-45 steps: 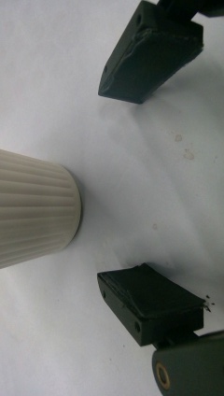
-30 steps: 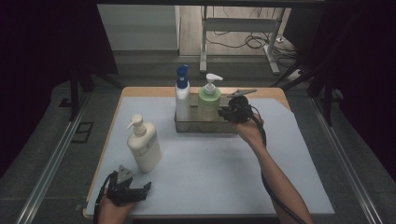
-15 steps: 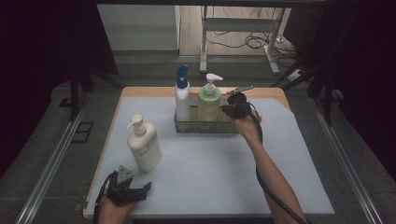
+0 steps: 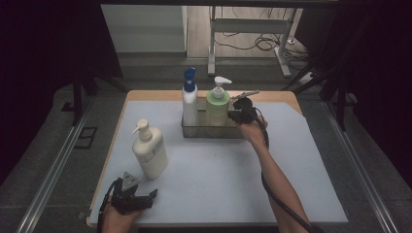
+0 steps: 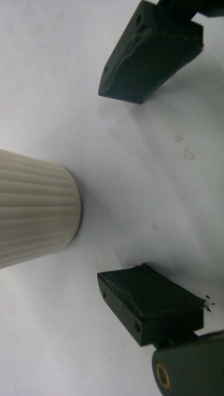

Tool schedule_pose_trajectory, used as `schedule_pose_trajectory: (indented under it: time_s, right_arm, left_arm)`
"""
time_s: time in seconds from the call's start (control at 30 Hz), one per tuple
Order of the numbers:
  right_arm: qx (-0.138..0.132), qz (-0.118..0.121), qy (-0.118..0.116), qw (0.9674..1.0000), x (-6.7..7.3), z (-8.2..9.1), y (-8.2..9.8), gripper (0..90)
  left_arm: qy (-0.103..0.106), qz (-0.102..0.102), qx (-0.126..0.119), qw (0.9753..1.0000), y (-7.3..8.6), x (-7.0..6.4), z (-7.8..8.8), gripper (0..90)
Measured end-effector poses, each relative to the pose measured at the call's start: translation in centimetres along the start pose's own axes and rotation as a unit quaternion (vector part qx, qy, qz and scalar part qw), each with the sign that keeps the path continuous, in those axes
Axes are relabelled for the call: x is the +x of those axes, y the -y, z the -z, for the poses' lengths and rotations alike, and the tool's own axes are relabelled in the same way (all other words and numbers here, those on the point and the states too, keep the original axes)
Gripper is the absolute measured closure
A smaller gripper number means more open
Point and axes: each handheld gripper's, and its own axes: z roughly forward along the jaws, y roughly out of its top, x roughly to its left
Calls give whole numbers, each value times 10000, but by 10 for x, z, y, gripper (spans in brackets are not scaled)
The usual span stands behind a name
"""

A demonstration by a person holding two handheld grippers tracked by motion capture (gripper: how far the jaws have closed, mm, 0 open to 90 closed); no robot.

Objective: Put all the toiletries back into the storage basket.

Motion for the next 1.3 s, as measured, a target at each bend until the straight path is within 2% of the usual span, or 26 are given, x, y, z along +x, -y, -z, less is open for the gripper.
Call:
schedule_pose_trajectory:
  time_s: [0.17,0.37,0.77,0.9,0.97,1.3]
  right_arm:
    - [32,-123,-109,9999,-3,-5,3,894]
    - [62,-149,-150,9998,-2,-9,6,894]
    - [101,-58,-254,9996,10,-15,4,894]
    - [114,40,-328,9994,17,-17,2,895]
    - [113,69,-255,9996,19,-17,1,895]
    - [112,20,-180,9998,23,-16,2,896]
  left_arm:
    - [3,4,-2,10000,0,0,0,106]
    - [3,4,-1,10000,0,0,0,106]
    - [4,4,-1,10000,0,0,0,105]
    - [1,0,4,10000,0,0,0,105]
    - [1,-1,4,10000,0,0,0,105]
    - [2,1,9,10000,0,0,0,105]
